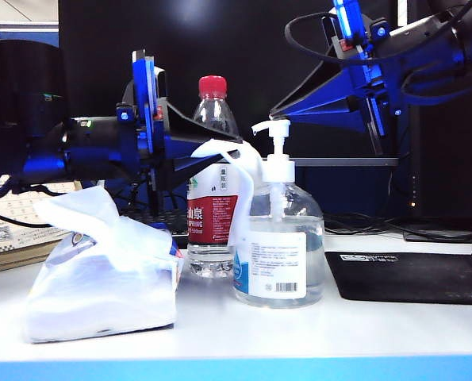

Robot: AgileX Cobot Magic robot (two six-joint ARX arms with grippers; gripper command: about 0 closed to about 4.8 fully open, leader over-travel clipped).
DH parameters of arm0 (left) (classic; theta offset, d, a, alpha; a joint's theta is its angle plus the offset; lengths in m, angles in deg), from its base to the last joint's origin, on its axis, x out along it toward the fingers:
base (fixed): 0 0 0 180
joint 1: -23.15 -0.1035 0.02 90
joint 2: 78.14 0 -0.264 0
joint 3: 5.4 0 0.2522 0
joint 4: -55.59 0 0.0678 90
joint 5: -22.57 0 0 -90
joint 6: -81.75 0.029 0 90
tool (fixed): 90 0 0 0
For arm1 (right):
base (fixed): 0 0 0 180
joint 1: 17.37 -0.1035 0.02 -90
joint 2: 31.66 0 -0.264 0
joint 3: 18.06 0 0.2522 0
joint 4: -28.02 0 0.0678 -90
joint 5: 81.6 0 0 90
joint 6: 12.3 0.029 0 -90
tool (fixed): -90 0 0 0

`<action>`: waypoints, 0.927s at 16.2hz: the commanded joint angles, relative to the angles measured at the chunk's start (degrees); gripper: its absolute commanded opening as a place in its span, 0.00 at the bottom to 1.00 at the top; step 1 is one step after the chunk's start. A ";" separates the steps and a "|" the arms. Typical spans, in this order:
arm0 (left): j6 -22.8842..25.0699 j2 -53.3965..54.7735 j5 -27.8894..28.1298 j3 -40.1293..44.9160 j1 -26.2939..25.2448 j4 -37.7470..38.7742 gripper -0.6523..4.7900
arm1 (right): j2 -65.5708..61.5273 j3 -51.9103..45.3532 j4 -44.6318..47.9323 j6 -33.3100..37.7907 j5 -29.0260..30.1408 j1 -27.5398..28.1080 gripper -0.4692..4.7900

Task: Pull out a tissue from the tissue dispenser, then press the switch of the alcohol sanitizer bottle to drop some sanitizer on the paper tissue, and finally place the treated tissue on the table.

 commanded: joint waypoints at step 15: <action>-0.72 -0.44 -4.96 -1.33 -2.58 -1.99 0.11 | 1.64 0.31 0.79 0.35 -1.42 -2.38 0.08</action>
